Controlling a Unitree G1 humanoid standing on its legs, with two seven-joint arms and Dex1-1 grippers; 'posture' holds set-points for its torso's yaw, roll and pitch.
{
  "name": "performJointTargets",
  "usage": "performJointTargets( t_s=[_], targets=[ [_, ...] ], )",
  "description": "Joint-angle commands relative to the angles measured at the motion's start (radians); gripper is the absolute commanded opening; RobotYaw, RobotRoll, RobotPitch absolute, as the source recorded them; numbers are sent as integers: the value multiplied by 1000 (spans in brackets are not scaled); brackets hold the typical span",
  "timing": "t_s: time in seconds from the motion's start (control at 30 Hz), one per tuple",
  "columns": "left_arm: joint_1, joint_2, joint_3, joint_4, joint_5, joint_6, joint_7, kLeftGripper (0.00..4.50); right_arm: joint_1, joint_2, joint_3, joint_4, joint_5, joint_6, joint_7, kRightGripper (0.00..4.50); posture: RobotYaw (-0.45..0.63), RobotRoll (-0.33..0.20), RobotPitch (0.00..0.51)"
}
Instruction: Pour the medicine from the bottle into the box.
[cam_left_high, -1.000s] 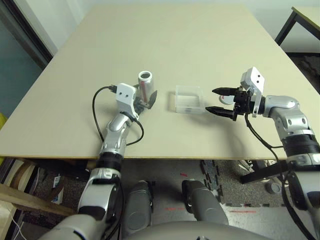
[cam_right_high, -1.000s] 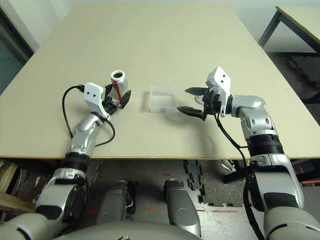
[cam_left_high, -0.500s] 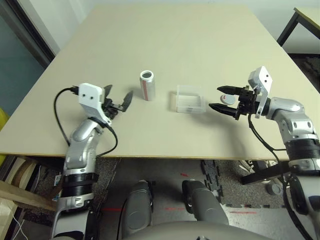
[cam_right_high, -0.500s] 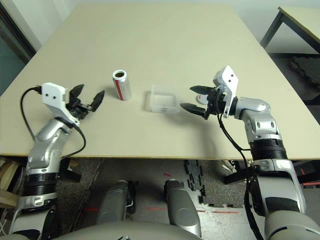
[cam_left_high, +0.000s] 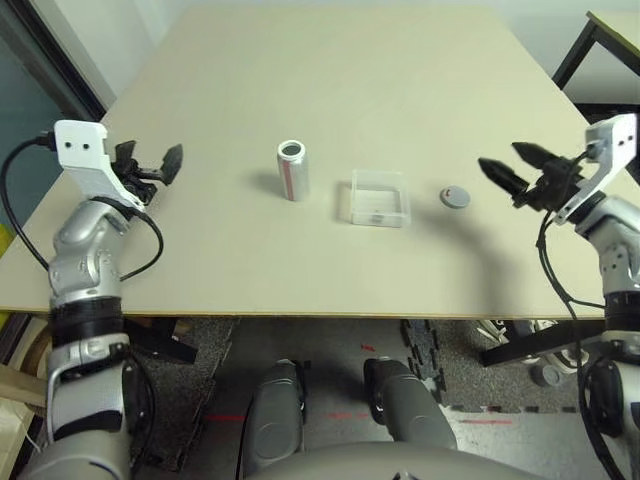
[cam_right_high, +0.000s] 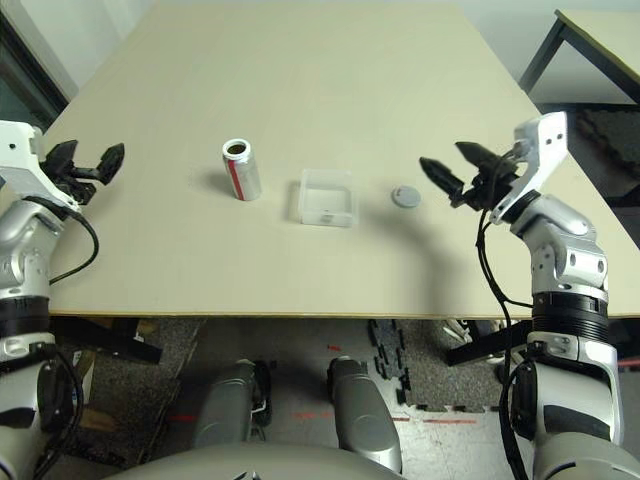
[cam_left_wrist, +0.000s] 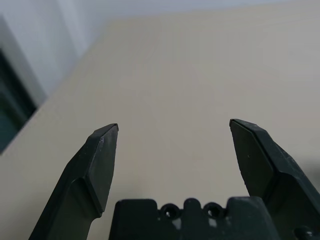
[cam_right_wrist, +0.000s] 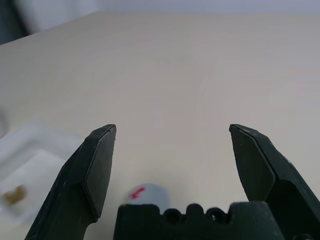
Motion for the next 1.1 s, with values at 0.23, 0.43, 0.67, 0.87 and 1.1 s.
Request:
performJointTargets(
  t_s=[0.23, 0.43, 0.67, 0.87, 1.1],
  targets=[
    [-97, 51, -14, 256, 48, -132, -3, 4474, 37, -8, -89, 69, -21, -65, -186, 4500, -189, 0, 172],
    [-130, 61, -19, 361, 68, -183, 13, 4474, 35, -18, -106, 157, -37, -121, -237, 4500, -181, 0, 186],
    [-137, 68, -22, 415, 77, -214, 17, 4474, 41, -8, -95, 186, -40, -146, -231, 4500, -178, 0, 196],
    [-148, 67, -26, 452, 85, -231, 17, 4474, 54, 1, -92, 182, -40, -155, -232, 4500, -185, 0, 192],
    [-183, 86, -23, 499, 91, -244, 18, 4474, 56, 3, -91, 193, -39, -160, -229, 4500, -183, 0, 182]
  ],
)
